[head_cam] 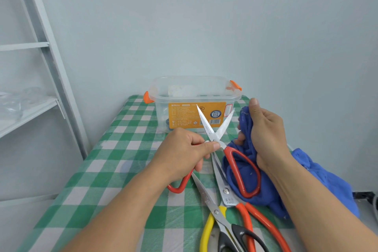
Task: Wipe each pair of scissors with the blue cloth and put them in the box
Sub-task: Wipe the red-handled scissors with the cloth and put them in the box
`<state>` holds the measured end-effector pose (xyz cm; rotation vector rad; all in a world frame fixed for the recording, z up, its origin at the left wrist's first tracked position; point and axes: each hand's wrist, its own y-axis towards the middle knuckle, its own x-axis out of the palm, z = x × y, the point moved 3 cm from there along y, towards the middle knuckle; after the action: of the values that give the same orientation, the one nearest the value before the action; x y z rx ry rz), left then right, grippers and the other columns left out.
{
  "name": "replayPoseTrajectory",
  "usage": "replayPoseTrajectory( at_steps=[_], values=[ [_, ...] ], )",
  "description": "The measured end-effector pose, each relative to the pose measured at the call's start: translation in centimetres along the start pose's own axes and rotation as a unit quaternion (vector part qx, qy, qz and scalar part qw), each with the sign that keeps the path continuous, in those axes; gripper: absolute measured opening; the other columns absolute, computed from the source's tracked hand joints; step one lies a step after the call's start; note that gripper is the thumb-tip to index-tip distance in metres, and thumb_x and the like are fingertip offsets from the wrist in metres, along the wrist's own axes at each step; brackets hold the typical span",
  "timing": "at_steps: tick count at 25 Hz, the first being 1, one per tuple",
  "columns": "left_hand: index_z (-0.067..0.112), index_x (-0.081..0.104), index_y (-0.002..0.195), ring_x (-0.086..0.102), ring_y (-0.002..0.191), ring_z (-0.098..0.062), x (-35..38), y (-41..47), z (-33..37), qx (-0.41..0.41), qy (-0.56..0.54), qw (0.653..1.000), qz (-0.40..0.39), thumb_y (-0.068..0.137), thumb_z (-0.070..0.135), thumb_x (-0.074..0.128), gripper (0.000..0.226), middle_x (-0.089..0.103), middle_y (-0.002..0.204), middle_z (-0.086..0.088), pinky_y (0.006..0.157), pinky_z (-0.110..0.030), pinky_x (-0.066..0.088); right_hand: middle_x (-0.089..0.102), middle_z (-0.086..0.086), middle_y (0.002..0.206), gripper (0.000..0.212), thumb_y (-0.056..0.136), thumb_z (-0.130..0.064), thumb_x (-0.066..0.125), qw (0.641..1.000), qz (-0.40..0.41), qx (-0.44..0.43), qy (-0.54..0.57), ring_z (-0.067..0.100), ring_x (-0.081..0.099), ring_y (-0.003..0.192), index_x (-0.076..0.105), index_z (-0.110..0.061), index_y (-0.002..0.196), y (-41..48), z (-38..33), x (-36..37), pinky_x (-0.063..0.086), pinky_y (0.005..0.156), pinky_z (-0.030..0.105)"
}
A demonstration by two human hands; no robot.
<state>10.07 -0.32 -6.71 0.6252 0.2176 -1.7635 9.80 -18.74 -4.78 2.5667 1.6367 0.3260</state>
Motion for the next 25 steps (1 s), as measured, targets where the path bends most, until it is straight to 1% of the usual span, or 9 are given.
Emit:
replayPoseTrajectory(
  at_steps=[2,4,7,9,11,13,17,21,25],
  values=[
    [0.012,0.069,0.061,0.043,0.044,-0.02,-0.1,0.0,-0.1,-0.003,-0.003,1.0,0.001,0.087,0.048,0.072,0.044,0.063,0.049,-0.005,0.052,-0.03,0.041,0.045,0.006,0.05,0.057,0.103,-0.047,0.049,1.0,0.01,-0.027,-0.006,0.018,0.038,0.039,0.057,0.002,0.074,0.2,-0.1,-0.5,0.039,0.04,0.028],
    [0.012,0.069,0.062,0.043,0.044,-0.02,-0.1,0.1,0.0,-0.004,0.0,1.0,0.001,0.087,0.048,0.072,0.044,0.063,0.049,-0.006,0.052,-0.031,0.041,0.042,0.003,0.053,0.051,0.104,-0.042,0.049,0.999,-0.03,-0.042,0.01,0.016,0.032,0.042,0.058,-0.004,0.071,-0.2,-0.6,-0.6,0.031,0.04,0.026],
    [0.01,0.069,0.063,0.043,0.044,-0.02,-0.3,0.1,-0.3,-0.008,0.011,1.0,0.006,0.087,0.049,0.071,0.046,0.065,0.052,-0.009,0.052,-0.031,0.041,0.042,0.002,0.055,0.043,0.104,-0.017,0.045,0.992,-0.116,-0.056,0.01,0.018,0.027,0.048,0.062,-0.013,0.064,-1.4,-1.4,0.1,0.022,0.046,0.029],
    [0.007,0.069,0.065,0.042,0.044,-0.019,-0.4,0.1,-0.5,-0.008,0.014,1.0,0.011,0.087,0.05,0.071,0.048,0.066,0.055,-0.013,0.051,-0.03,0.039,0.049,-0.003,0.054,0.041,0.1,-0.002,0.043,0.985,-0.161,-0.061,-0.01,0.015,0.033,0.046,0.063,-0.012,0.067,-1.8,-1.5,0.5,0.019,0.049,0.031],
    [0.007,0.07,0.067,0.041,0.043,-0.019,-0.4,0.1,-0.4,-0.008,0.016,1.0,0.016,0.087,0.05,0.071,0.048,0.066,0.055,-0.012,0.051,-0.028,0.038,0.061,-0.008,0.055,0.032,0.098,0.006,0.047,0.977,-0.193,-0.076,-0.049,0.003,0.044,0.041,0.066,-0.007,0.077,-2.0,-1.4,0.6,0.025,0.043,0.022],
    [0.009,0.071,0.067,0.041,0.042,-0.018,-0.5,0.2,-0.3,-0.007,0.018,1.0,0.018,0.087,0.05,0.071,0.046,0.066,0.053,-0.008,0.05,-0.027,0.038,0.069,-0.001,0.064,0.022,0.094,0.008,0.056,0.967,-0.209,-0.107,-0.101,0.002,0.056,0.048,0.069,-0.006,0.083,-1.9,-1.3,0.6,0.039,0.047,0.014],
    [0.009,0.07,0.064,0.041,0.039,-0.013,-1.2,0.1,0.0,-0.004,0.046,0.999,0.012,0.087,0.049,0.071,0.046,0.063,0.049,-0.003,0.052,-0.026,0.039,0.074,0.003,0.075,0.013,0.086,-0.002,0.072,0.943,-0.207,-0.151,-0.212,0.018,0.069,0.069,0.07,-0.014,0.08,-1.7,-0.4,0.6,0.056,0.062,0.032],
    [0.012,0.059,0.046,0.039,0.036,-0.007,-2.0,-0.2,0.3,0.005,0.094,0.996,0.012,0.083,0.053,0.073,0.057,0.047,0.034,0.007,0.056,-0.031,0.044,0.072,-0.003,0.072,0.016,0.08,-0.011,0.079,0.934,-0.185,-0.174,-0.251,0.026,0.068,0.07,0.068,-0.02,0.073,-2.1,-0.5,1.0,0.056,0.063,0.042],
    [0.011,0.058,0.047,0.038,0.035,-0.007,-2.0,-0.4,0.4,0.002,0.104,0.995,0.004,0.084,0.052,0.074,0.058,0.047,0.033,0.008,0.054,-0.029,0.042,0.072,-0.002,0.067,0.014,0.08,-0.021,0.08,0.921,-0.199,-0.15,-0.299,0.022,0.068,0.062,0.069,-0.02,0.071,-2.1,-1.0,1.5,0.057,0.063,0.042]
  ],
)
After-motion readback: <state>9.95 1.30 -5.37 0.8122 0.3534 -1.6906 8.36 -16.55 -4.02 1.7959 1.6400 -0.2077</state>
